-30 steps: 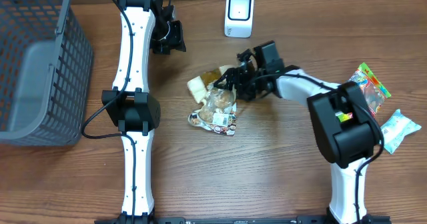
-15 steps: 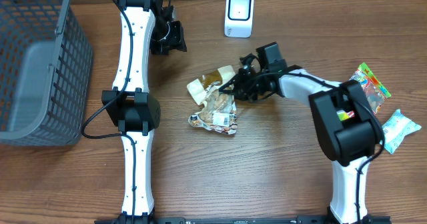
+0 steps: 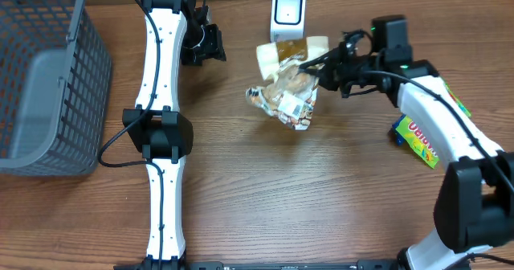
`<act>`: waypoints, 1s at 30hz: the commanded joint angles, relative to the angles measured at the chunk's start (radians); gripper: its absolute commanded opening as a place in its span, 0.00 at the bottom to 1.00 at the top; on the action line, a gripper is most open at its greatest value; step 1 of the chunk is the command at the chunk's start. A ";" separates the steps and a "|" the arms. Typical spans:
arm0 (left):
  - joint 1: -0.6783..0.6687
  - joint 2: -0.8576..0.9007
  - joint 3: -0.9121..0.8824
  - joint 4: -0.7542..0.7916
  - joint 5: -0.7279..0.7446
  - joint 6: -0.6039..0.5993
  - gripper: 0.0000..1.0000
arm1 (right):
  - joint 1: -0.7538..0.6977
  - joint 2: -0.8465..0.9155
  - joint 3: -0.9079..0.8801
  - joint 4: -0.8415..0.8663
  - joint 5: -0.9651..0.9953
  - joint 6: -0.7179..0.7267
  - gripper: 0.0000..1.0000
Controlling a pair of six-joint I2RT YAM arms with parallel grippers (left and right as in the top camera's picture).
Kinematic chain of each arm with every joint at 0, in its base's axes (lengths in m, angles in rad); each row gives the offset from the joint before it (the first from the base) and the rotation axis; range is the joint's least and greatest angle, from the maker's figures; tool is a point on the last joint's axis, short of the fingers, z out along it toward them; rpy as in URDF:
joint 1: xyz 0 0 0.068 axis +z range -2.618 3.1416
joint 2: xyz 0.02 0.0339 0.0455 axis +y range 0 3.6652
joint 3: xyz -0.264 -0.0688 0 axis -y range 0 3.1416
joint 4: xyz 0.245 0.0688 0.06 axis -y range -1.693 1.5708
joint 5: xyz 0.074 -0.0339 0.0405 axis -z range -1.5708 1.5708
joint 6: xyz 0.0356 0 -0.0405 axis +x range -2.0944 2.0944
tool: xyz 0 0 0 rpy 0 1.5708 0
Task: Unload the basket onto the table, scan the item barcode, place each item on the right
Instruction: 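Lift the pastry bag with the right gripper toward the scanner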
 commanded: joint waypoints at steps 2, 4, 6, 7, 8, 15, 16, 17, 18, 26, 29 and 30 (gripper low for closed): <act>-0.002 -0.039 0.019 0.000 -0.005 -0.014 0.56 | -0.009 -0.070 0.009 0.061 -0.078 0.214 0.04; -0.002 -0.039 0.019 0.000 -0.005 -0.014 0.56 | -0.009 -0.092 0.009 0.126 -0.103 0.242 0.04; -0.002 -0.039 0.019 0.000 -0.005 -0.014 0.57 | -0.009 -0.112 0.009 0.156 -0.100 0.266 0.04; -0.002 -0.039 0.019 0.000 -0.005 -0.014 0.59 | -0.009 -0.122 0.009 0.171 -0.099 0.270 0.04; -0.002 -0.039 0.019 0.000 -0.005 -0.014 0.65 | -0.009 -0.129 0.009 0.187 -0.098 0.277 0.04; -0.002 -0.039 0.019 0.000 -0.005 -0.014 0.89 | -0.009 -0.158 0.009 0.270 -0.084 0.318 0.04; -0.002 -0.039 0.019 0.000 -0.005 -0.014 0.91 | -0.009 -0.159 0.009 0.278 -0.083 0.320 0.04; -0.002 -0.039 0.019 0.000 -0.005 -0.014 0.94 | -0.009 -0.159 0.009 0.280 -0.079 0.320 0.04; -0.002 -0.039 0.019 0.000 -0.005 -0.014 0.96 | -0.009 -0.159 0.009 0.280 -0.069 0.315 0.04; -0.002 -0.039 0.019 0.001 -0.006 -0.013 1.00 | 0.002 -0.159 0.009 0.251 0.082 0.015 0.04; -0.002 -0.039 0.019 0.001 -0.006 -0.013 1.00 | 0.028 -0.159 0.009 0.178 0.248 -0.146 0.04; -0.002 -0.039 0.019 0.002 -0.006 -0.013 1.00 | 0.042 -0.158 0.009 0.152 0.322 -0.200 0.04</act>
